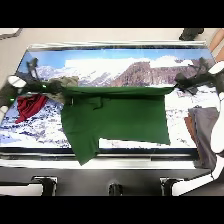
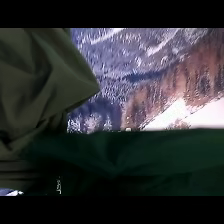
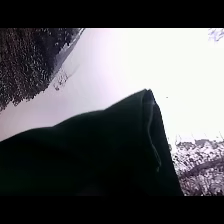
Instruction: Fold the shirts.
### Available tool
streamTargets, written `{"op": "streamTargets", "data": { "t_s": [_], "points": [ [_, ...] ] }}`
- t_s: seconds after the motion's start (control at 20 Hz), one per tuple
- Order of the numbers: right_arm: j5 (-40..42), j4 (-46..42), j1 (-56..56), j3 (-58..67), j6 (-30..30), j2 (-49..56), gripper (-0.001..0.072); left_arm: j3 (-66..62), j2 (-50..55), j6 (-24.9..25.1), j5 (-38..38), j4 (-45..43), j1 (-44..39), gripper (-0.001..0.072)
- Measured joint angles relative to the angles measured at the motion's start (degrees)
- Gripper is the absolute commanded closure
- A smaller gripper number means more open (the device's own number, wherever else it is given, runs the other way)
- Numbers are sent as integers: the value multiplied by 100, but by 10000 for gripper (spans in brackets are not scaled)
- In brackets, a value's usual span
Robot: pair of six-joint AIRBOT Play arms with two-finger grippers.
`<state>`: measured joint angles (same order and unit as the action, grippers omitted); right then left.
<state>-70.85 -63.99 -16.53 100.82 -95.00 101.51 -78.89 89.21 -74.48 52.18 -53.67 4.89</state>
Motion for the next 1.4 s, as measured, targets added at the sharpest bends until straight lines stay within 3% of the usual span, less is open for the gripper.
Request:
{"op": "streamTargets", "data": {
  "t_s": [0.05, 0.1, 0.15, 0.2, 0.25, 0.4, 0.5, 0.6, 0.85, 1.05, 1.15, 1.2, 1.3, 1.35, 1.4],
  "points": [
    [59, 103, 0, -2, -7, 105, 674, 17, 179, 15, -4, 103, -33, 611],
    [94, 181, 0, -2, -20, 186, 658, 28, 291, 33, 7, 192, -55, 436],
    [85, 236, -4, 15, -22, 243, 479, 35, 374, 31, 68, 271, -61, 187],
    [4, 278, -20, 55, -24, 273, 204, 22, 420, -9, 190, 310, -35, 106],
    [-142, 317, -55, 103, -9, 271, 84, -26, 450, -72, 398, 350, 35, 123],
    [-780, 225, -260, 186, 251, 120, 116, -157, 433, -223, 1401, 378, 437, 130],
    [-1381, -109, -463, 190, 354, 31, 155, 4, 282, -315, 2055, 188, 741, 283],
    [-1915, -389, -640, 4, 376, -76, 155, 597, 2, -396, 2461, -146, 916, 278],
    [-2317, -708, -737, -1292, 509, -616, 155, 2736, -723, 46, 2192, -114, 1069, 278],
    [-2138, -931, -750, -2146, 730, -990, 155, 3493, -905, 415, 1727, 387, 1093, 281],
    [-2024, -981, -752, -2428, 826, -1078, 154, 3635, -931, 505, 1563, 507, 1088, 411],
    [-2004, -997, -752, -2568, 883, -1102, 152, 3676, -933, 531, 1475, 527, 1084, 421],
    [-1937, -1025, -754, -2874, 992, -1137, 151, 3729, -933, 566, 1296, 568, 1075, 627],
    [-1888, -1034, -756, -3045, 1043, -1145, 151, 3748, -931, 584, 1224, 566, 1064, 672],
    [-1836, -1045, -754, -3215, 1078, -1154, 152, 3757, -931, 603, 1207, 584, 1051, 672]
  ]
}}
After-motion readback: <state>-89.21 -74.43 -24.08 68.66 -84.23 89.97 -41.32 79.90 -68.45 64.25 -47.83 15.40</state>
